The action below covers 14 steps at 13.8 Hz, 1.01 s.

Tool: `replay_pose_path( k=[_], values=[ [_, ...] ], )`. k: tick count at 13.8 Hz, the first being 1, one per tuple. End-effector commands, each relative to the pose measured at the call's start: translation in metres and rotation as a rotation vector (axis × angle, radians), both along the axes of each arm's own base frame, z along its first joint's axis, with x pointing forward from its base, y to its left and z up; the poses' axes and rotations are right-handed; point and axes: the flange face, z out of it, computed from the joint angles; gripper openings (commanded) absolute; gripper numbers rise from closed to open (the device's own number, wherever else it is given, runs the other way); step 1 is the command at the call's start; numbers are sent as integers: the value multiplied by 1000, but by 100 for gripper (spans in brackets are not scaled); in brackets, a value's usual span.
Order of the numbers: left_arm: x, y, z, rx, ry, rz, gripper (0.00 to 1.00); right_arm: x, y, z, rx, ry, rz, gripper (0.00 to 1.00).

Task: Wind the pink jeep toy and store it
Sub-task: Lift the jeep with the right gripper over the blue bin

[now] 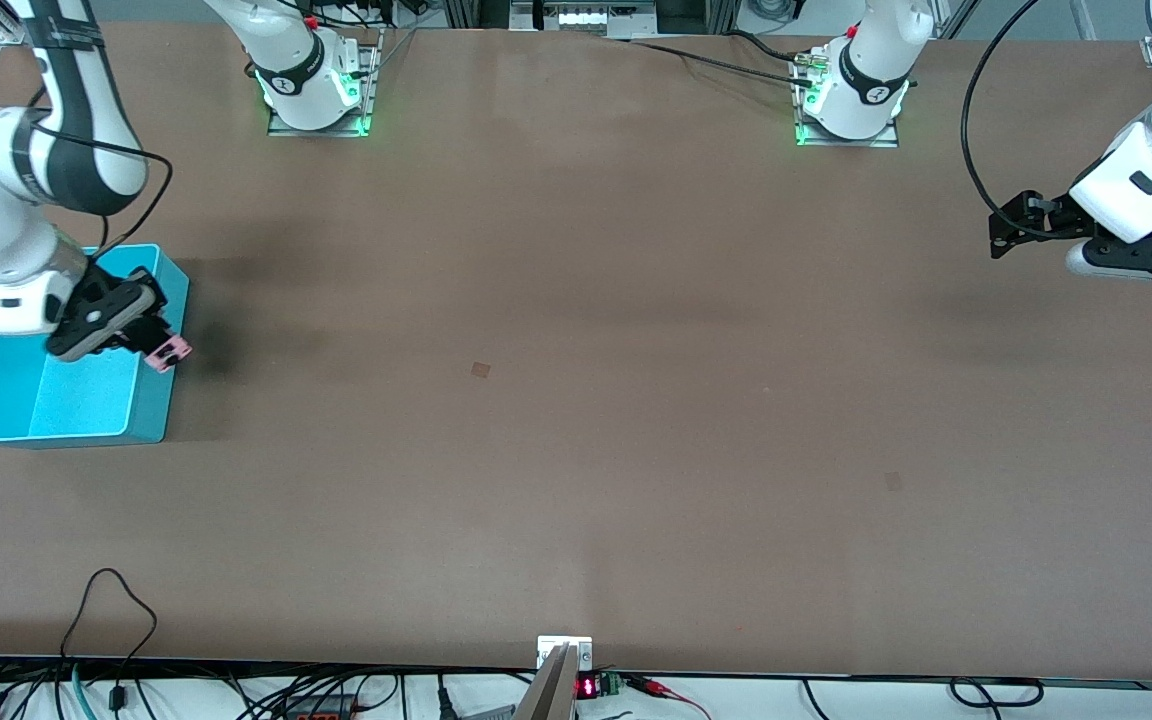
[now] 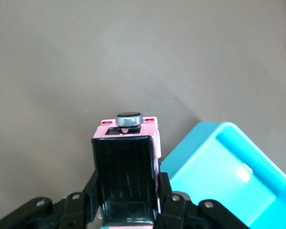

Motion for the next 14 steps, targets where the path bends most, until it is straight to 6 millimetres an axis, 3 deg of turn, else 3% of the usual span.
replay_pose_path(
  k=[1,4,8,14],
  values=[
    [-2,-4,10,-11,-2,6,100,4,-34,6,4,6,-160,0],
    [-1,-4,10,-11,-2,6,100,-7,-86,-11,-8,22,-332,0],
    [-1,-5,10,-11,-1,4,100,-23,-145,-52,8,37,-535,0],
    [-2,-5,10,-11,1,5,100,-39,-187,-114,35,65,-635,0]
  ],
)
